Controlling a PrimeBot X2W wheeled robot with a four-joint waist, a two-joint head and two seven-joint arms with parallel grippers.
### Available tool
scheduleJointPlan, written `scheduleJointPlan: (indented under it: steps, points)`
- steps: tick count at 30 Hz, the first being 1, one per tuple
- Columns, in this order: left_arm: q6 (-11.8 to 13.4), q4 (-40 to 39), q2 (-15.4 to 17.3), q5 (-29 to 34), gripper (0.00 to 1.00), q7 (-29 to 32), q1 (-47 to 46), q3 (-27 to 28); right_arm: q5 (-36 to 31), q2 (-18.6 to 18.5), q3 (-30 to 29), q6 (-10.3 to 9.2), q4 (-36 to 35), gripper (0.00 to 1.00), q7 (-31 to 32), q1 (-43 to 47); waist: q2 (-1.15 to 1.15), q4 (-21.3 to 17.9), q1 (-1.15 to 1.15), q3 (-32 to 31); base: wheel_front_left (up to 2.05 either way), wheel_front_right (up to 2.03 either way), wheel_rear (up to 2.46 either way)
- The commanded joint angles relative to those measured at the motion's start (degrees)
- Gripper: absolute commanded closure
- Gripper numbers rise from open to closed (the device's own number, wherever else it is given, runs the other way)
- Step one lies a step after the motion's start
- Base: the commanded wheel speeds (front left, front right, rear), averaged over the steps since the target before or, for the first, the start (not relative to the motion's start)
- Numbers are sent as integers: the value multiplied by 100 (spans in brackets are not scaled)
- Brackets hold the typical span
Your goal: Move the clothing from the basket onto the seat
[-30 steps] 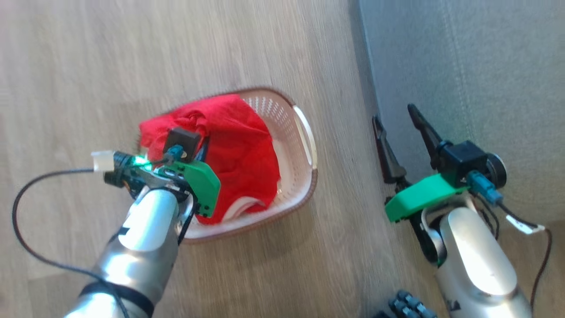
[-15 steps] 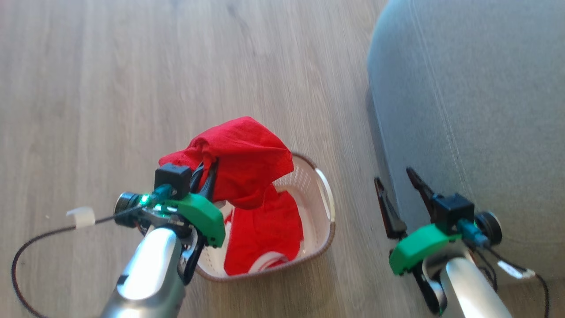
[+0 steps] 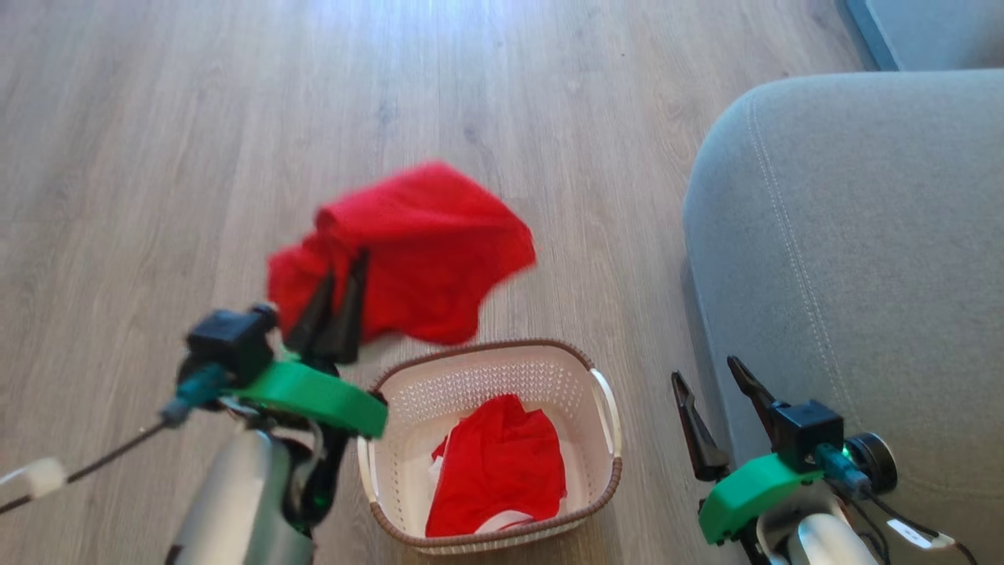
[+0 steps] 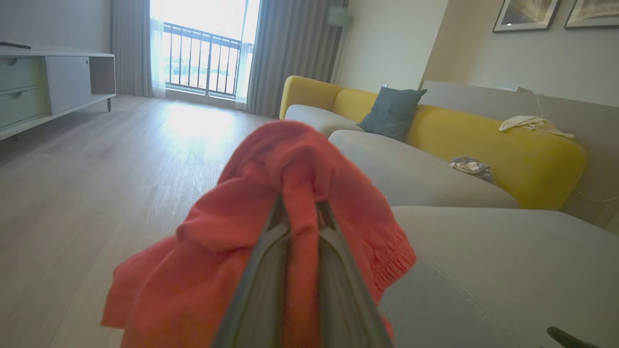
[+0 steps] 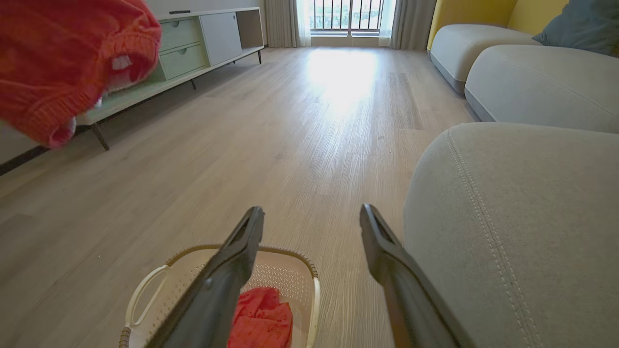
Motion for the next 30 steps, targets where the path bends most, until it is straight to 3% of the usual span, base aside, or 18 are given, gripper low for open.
scheduleJointPlan:
  steps: [1, 9, 16, 22, 30]
  points:
    - [-17, -465, 58, -86, 100, -78, -187, 302, 29, -32, 165, 40, -257, 0, -37, -85, 0, 44, 1, -49, 0, 0, 0]
    - [-26, -2211, 58, -455, 100, -79, -179, 831, 68, -32, 291, 40, -606, 0, -37, 13, 0, 108, 1, -78, 0, 0, 0]
    - [-23, -3062, 58, -654, 100, -79, -226, 715, 90, -32, 432, 40, -860, 0, -37, 33, 0, 141, 1, -74, 0, 0, 0]
    - [-211, -3225, 58, -324, 100, -79, -165, 127, 102, -40, 456, 40, -1005, 0, -37, 57, 0, 146, 1, -29, 0, 0, 0]
    - [-339, -2833, 58, -151, 100, -79, 68, -625, 116, -50, 504, 40, -1032, 0, -37, 47, 0, 90, 1, -2, 0, 0, 0]
